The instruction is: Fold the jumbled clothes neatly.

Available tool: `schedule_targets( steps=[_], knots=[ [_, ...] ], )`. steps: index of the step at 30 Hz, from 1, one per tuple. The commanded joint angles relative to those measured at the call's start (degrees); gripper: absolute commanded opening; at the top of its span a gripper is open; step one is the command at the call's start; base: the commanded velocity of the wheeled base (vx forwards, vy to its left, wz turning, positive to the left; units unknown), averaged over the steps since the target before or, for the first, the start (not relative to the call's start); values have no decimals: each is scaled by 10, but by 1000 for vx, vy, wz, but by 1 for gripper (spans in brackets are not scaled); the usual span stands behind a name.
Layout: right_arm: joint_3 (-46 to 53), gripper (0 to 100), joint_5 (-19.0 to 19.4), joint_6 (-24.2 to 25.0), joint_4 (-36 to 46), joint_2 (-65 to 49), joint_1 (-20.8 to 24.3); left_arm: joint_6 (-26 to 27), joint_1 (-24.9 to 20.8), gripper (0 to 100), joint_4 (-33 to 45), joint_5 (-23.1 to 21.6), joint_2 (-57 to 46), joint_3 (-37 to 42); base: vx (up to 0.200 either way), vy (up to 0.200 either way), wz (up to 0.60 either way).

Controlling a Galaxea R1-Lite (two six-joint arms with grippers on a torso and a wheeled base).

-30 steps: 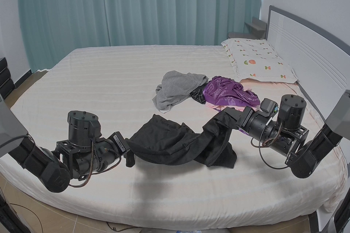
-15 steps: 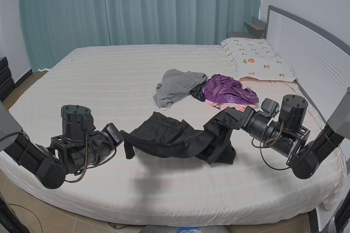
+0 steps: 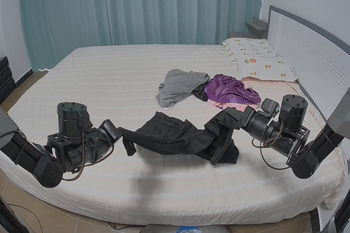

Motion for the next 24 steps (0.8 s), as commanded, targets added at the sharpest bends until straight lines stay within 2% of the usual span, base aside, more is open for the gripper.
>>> schedule_targets(
  steps=[1,24],
  knots=[
    [-1,0,0,1,0,1,-3,-4,2,0,0,1,-3,-2,0,200,0],
    [-6,0,-1,1,-3,-5,-15,-12,2,0,0,0,-36,2,0,200,0]
  ],
)
